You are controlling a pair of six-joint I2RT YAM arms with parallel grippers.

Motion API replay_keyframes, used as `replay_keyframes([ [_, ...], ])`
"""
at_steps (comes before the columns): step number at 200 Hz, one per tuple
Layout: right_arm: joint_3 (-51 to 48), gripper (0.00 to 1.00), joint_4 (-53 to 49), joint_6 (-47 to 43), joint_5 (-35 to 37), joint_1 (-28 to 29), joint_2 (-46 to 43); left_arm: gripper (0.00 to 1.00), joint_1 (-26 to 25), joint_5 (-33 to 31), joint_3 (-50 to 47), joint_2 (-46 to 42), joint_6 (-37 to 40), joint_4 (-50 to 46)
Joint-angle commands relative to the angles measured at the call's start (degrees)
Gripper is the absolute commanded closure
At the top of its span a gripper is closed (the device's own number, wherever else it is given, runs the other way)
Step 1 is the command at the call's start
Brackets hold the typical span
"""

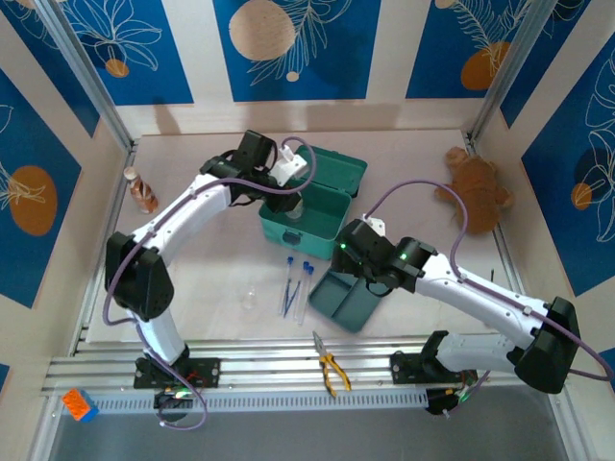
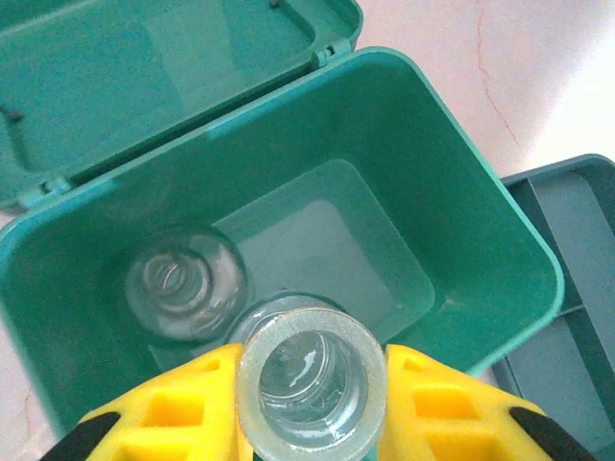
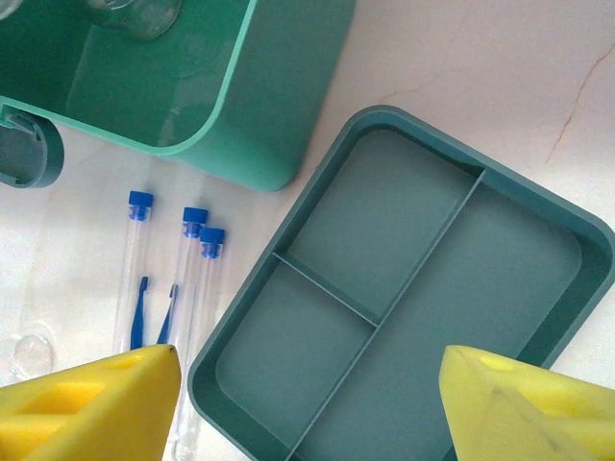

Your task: Organize the chemistry lab equipment

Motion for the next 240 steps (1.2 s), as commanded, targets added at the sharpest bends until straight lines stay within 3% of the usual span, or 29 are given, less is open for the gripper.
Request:
replay_keyframes([
  [1,-0.94,0.28,-2.07,1.93,1.61,-0.19,-2.08,0.72,-1.92,-0.66,2.52,2.00,-0.55,2.88],
  [138,-2.64,0.27,-4.57,4.34,2.67,0.87,-5.51,0.72,-3.79,-4.64,6.67,15.65,-0.53,10.21],
  [240,-2.99,0.28,-5.49,4.87,3.04,1.26,-6.28,0.72,-3.67,-6.57,9.22,20.74,-0.39,11.76],
])
